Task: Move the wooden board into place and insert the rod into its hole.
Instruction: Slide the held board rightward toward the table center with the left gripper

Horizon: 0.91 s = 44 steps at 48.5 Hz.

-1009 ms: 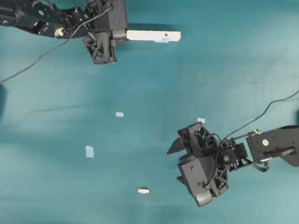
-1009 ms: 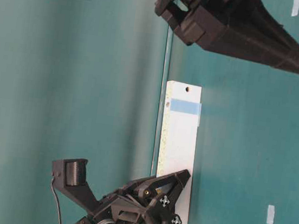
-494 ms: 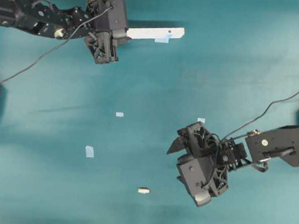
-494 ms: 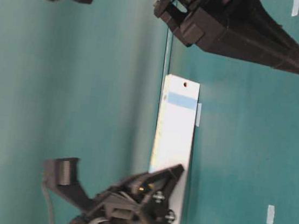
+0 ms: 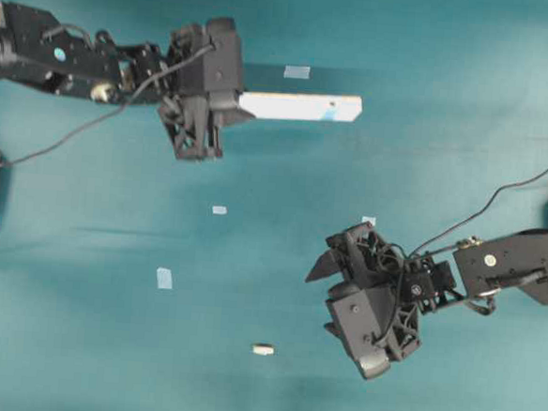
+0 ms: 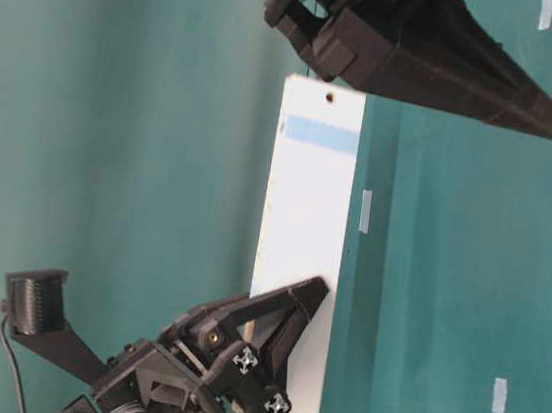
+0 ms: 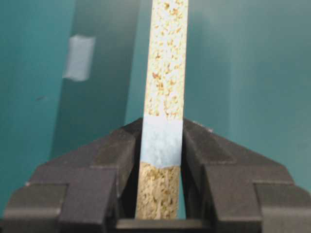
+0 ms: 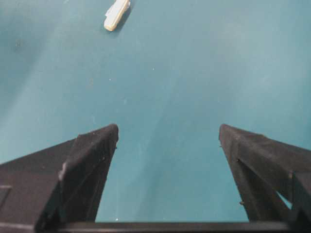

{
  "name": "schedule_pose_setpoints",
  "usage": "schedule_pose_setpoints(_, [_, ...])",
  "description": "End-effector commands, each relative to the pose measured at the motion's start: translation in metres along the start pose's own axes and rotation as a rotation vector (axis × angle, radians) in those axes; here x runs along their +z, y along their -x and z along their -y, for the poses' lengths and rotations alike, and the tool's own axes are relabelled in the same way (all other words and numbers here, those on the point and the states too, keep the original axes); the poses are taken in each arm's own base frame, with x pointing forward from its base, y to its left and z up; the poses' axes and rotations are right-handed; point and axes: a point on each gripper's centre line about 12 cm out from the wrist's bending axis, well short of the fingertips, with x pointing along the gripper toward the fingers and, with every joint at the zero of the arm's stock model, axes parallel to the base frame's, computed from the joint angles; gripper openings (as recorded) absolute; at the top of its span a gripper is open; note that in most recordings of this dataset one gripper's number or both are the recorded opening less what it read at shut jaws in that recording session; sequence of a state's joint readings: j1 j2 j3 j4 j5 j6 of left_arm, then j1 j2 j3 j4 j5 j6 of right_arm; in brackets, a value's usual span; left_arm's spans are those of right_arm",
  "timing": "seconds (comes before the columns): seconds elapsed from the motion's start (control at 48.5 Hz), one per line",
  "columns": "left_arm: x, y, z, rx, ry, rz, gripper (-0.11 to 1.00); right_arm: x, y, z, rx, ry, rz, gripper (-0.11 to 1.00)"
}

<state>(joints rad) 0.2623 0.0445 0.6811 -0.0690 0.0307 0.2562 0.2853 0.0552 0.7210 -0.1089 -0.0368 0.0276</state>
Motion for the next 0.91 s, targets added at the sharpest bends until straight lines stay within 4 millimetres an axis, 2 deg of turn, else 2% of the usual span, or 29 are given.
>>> schedule_pose_setpoints(0.0, [0.021,0.007,0.011,-0.017,0.012,0.060,0.23,0.011,0.007,-0.001,0.001,0.003,0.038,0.97])
schedule_pose_setpoints(0.227, [0.030,0.001,0.044,-0.082,0.039,0.066,0.23,0.014,0.011,-0.001,0.000,0.005,0.049,0.97])
schedule_pose_setpoints(0.494, [0.031,-0.011,0.064,-0.118,0.098,0.069,0.23,0.010,0.015,-0.001,-0.001,0.006,0.034,0.97])
schedule_pose_setpoints(0.68, [0.022,-0.022,0.082,-0.147,0.089,0.047,0.23,0.011,0.016,-0.001,-0.001,0.005,0.037,0.97])
schedule_pose_setpoints(0.886, [0.022,-0.030,0.092,-0.162,0.148,0.086,0.23,0.010,0.016,-0.001,-0.001,0.005,0.035,0.97])
